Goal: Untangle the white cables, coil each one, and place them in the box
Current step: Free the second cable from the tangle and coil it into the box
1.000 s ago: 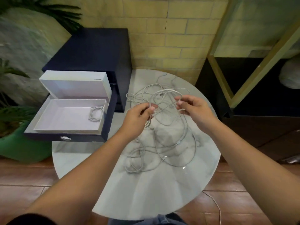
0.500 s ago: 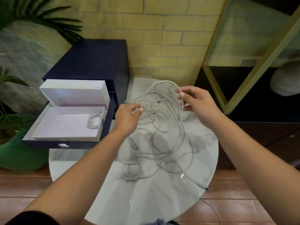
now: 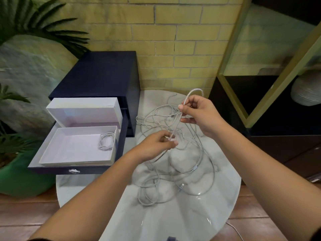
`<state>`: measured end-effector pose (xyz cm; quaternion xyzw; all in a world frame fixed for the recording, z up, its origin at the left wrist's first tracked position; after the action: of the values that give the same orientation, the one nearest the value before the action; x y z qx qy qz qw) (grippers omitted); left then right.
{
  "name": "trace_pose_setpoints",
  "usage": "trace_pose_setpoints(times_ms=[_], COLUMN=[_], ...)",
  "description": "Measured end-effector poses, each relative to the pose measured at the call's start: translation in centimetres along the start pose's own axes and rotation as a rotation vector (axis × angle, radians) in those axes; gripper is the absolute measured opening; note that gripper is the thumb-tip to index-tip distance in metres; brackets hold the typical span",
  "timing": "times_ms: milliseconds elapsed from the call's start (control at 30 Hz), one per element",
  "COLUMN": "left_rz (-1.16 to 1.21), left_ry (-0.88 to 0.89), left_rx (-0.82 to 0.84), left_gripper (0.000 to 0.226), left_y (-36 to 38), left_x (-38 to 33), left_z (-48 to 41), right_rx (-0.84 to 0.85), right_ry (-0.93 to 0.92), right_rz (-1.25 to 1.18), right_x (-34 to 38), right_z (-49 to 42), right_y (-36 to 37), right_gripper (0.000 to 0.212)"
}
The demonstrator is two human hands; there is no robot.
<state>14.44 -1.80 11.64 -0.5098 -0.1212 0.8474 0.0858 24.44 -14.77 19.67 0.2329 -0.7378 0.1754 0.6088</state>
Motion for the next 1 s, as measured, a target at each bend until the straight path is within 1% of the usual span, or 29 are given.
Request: trace_pose_setpoints(times_ms=[33,67,133,200,233,267,300,367,400,433,467,500,533,567,600,667,700,767,833,900,1000], left_rz=[-0.027,-0.047,-0.047,0.03,0.074,0.109,0.131,0.147,0.143,0.132,0.117,0.102,0.089,0.081,0.078,0.102,0.129,0.169,0.189,0.189,0.133], left_ry=[0.019,0.019,-0.007,-0.042,-0.057,-0.068,-0.069,-0.055,-0.048,-0.039,-0.032,-0.028,-0.023,-0.018,-0.011,0.002,0.006,0.014,0.038,0.069,0.104], left_rx=[-0.012,-0.017,-0.031,-0.052,-0.063,-0.083,-0.11,-0.182,-0.214,-0.231,-0.234,-0.228,-0.22,-0.212,-0.2,-0.147,-0.111,-0.059,-0.055,-0.112,-0.188], left_gripper=[0.017,0.013,0.023,0.032,0.035,0.037,0.038,0.04,0.04,0.041,0.041,0.041,0.041,0.041,0.041,0.041,0.041,0.039,0.032,0.025,0.024], left_y=[-0.1,-0.3,-0.6,-1.0,-1.2,-1.3,-1.5,-1.9,-2.1,-2.2,-2.3,-2.2,-2.1,-2.0,-1.8,-1.4,-1.1,-0.8,-0.7,-1.0,-1.5], left_x=[0.3,0.5,1.0,1.5,1.5,1.5,1.5,1.2,1.0,0.8,0.6,0.3,0.1,-0.1,-0.3,-0.9,-1.2,-1.8,-2.0,-1.9,-1.6], left_z=[-0.1,0.0,0.0,0.1,0.1,0.1,0.1,0.1,0.3,0.4,0.5,0.6,0.7,0.9,1.0,1.3,1.4,1.7,1.9,2.3,2.7], right_rx=[-0.014,-0.037,-0.125,-0.223,-0.23,-0.182,-0.063,0.291,0.404,0.422,0.359,0.269,0.213,0.197,0.222,0.315,0.355,0.358,0.291,0.194,0.025], right_ry=[0.007,0.015,0.021,0.031,0.065,0.134,0.231,0.41,0.4,0.298,0.132,-0.072,-0.274,-0.433,-0.522,-0.555,-0.551,-0.586,-0.624,-0.654,-0.68], right_rz=[-0.017,-0.039,-0.075,-0.084,-0.058,0.012,0.159,0.599,0.798,0.959,1.063,1.115,1.13,1.126,1.111,1.088,1.075,1.053,1.059,1.082,1.084], right_x=[0.0,-0.1,-0.3,-0.8,-1.1,-1.5,-1.8,-2.6,-2.9,-3.1,-3.0,-2.6,-2.2,-1.8,-1.8,-2.2,-2.3,-2.3,-1.6,-0.4,1.5], right_z=[-0.2,-0.4,-0.7,-0.6,-0.4,-0.1,0.3,1.4,1.9,2.1,2.2,2.5,2.8,3.1,3.2,3.0,2.9,2.5,2.2,2.2,2.5], right_y=[0.0,0.0,-0.5,-1.2,-1.6,-1.9,-2.2,-2.3,-2.3,-2.4,-2.3,-2.0,-1.6,-1.1,-0.8,-0.1,0.2,0.6,0.6,0.3,-0.7], right_gripper=[0.011,0.012,0.012,0.01,0.01,0.013,0.019,0.026,0.025,0.024,0.02,0.015,0.011,0.016,0.027,0.043,0.043,0.028,0.014,0.013,0.012])
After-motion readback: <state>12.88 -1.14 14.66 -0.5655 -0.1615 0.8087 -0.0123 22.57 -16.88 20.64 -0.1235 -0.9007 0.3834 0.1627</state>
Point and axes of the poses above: each hand's wrist, its own z-axis away from the middle knuckle, its own y-axis out of the palm, x = y × z, the point moved 3 cm from there along -z, towards the middle knuckle, and after that the axes turned 12 degrees about -y, right-handed, at the moved point
